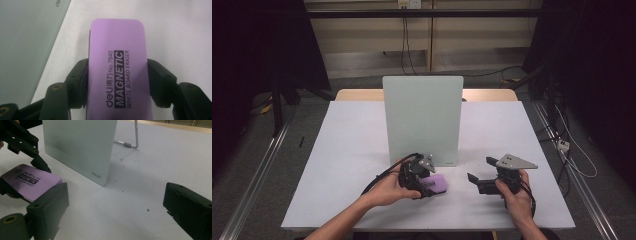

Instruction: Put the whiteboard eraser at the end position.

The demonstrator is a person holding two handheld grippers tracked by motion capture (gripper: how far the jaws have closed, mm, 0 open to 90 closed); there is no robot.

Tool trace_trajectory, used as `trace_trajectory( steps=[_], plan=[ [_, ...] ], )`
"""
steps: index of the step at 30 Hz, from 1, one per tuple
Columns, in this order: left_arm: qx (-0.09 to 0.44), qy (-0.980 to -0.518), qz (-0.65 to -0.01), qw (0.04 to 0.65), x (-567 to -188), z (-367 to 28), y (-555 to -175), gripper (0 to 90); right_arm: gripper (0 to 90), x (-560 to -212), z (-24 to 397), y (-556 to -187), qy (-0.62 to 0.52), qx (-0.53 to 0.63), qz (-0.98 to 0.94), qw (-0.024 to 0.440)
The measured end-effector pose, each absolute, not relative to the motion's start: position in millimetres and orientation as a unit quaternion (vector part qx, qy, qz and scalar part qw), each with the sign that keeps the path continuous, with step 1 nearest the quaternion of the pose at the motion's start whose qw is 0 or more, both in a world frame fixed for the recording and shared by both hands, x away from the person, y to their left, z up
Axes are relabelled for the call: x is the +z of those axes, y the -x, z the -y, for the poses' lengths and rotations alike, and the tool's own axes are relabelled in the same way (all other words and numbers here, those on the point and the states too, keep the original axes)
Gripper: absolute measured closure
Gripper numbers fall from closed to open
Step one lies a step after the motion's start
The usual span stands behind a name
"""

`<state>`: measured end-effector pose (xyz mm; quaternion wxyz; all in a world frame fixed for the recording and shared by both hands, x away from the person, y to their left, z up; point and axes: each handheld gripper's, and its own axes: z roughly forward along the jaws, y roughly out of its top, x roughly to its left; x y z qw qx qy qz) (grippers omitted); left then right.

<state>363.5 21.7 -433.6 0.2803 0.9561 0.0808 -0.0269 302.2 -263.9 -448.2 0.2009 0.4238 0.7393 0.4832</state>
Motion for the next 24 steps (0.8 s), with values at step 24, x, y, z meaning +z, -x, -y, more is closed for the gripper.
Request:
trace_trajectory(
  steps=[24],
  plan=[
    [0.011, -0.931, -0.143, 0.335, -416, -41, -370, 7.0, 6.4, -449, 264, -303, -0.426, 0.483, -0.738, 0.2]
  ],
)
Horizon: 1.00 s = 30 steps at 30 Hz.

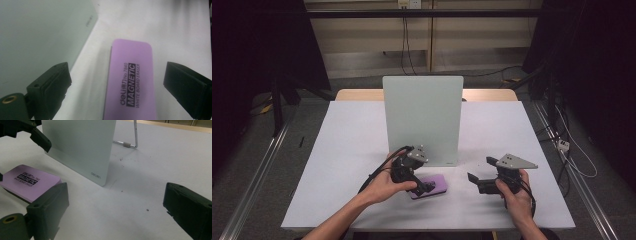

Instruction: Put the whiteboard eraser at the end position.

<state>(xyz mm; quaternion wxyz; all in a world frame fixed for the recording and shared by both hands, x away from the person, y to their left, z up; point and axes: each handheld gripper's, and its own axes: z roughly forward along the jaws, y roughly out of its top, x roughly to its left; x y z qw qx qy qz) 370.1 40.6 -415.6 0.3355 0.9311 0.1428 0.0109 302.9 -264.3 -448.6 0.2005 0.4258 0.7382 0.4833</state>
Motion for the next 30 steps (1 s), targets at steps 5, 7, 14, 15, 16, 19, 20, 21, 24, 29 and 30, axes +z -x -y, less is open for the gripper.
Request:
trace_trajectory(
  steps=[5, 7, 14, 15, 16, 19, 20, 21, 24, 29, 30],
  plan=[
    [0.002, -0.903, -0.197, 0.383, -410, -60, -378, 7.0, 6.4, -449, 264, -303, -0.426, 0.483, -0.739, 0.201],
    [0.012, -0.898, -0.208, 0.387, -409, -68, -380, 6.9, 6.4, -449, 264, -303, -0.426, 0.482, -0.739, 0.2],
    [0.044, -0.876, -0.248, 0.411, -405, -93, -381, 6.7, 6.4, -449, 265, -302, -0.428, 0.48, -0.739, 0.201],
    [0.047, -0.873, -0.25, 0.416, -405, -97, -381, 6.7, 6.4, -449, 265, -301, -0.43, 0.48, -0.738, 0.201],
    [0.05, -0.872, -0.252, 0.416, -405, -101, -381, 6.7, 6.4, -449, 265, -301, -0.43, 0.481, -0.738, 0.201],
    [0.055, -0.867, -0.26, 0.421, -407, -107, -381, 6.6, 6.4, -449, 266, -300, -0.431, 0.479, -0.738, 0.202],
    [0.062, -0.865, -0.262, 0.423, -408, -113, -381, 6.6, 6.4, -449, 266, -300, -0.431, 0.479, -0.738, 0.202],
    [0.062, -0.865, -0.262, 0.423, -408, -113, -381, 6.6, 6.4, -449, 266, -300, -0.431, 0.478, -0.738, 0.202],
    [0.074, -0.86, -0.268, 0.428, -411, -124, -378, 6.6, 6.4, -449, 266, -300, -0.431, 0.478, -0.738, 0.203],
    [0.109, -0.846, -0.293, 0.431, -413, -138, -373, 6.8, 6.4, -449, 266, -299, -0.434, 0.478, -0.737, 0.203],
    [0.104, -0.845, -0.295, 0.434, -413, -142, -373, 7.0, 6.4, -449, 266, -299, -0.433, 0.478, -0.737, 0.203]
  ],
)
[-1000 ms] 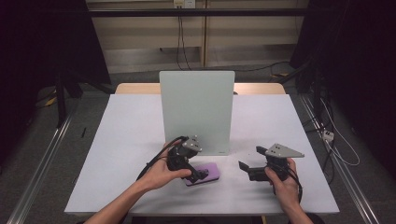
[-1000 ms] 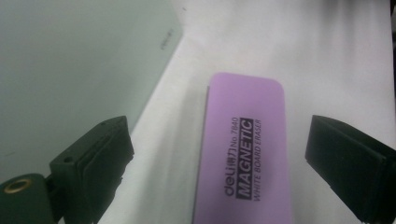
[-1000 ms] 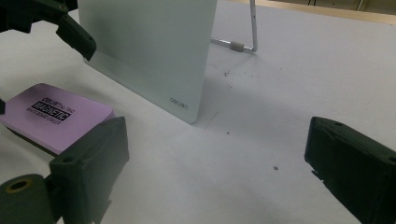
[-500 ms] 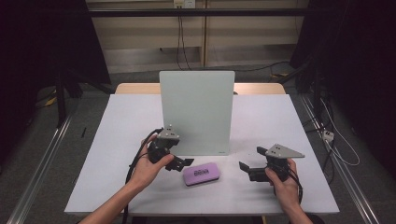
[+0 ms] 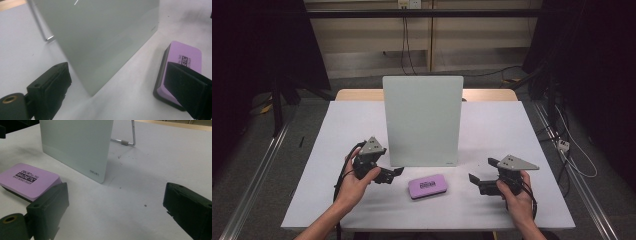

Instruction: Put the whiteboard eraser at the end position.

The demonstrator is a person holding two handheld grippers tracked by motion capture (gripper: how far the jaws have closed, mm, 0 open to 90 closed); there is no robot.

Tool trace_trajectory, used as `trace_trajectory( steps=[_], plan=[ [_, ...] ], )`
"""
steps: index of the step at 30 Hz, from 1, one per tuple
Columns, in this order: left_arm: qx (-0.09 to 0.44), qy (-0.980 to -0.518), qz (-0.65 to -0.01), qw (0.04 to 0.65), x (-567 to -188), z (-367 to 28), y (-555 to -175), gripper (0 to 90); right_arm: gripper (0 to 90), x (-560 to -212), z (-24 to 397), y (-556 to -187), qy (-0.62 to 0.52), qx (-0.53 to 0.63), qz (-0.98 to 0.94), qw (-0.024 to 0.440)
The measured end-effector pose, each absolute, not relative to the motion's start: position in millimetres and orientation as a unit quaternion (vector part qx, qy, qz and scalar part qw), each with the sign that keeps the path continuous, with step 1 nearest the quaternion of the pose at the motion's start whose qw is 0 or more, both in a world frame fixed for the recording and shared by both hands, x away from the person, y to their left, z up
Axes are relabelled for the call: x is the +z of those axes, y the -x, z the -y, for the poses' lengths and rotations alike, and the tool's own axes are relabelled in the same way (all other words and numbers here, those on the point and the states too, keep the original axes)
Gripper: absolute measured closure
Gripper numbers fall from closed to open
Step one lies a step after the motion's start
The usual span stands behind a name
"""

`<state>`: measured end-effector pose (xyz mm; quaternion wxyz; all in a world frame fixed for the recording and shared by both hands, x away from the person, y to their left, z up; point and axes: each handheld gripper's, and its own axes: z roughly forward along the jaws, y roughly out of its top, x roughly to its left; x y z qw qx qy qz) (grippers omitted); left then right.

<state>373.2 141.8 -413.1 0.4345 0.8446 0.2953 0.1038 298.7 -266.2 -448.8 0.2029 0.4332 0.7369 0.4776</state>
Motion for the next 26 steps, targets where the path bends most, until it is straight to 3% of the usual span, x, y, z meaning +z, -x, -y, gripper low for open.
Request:
trace_trajectory(
  steps=[17, 26],
  plan=[
    [0.138, -0.8, -0.363, 0.457, -425, -203, -351, 6.6, 6.4, -449, 266, -297, -0.436, 0.475, -0.737, 0.202],
    [0.152, -0.788, -0.386, 0.455, -440, -211, -344, 6.6, 6.3, -450, 267, -298, -0.437, 0.475, -0.737, 0.201]
  ],
)
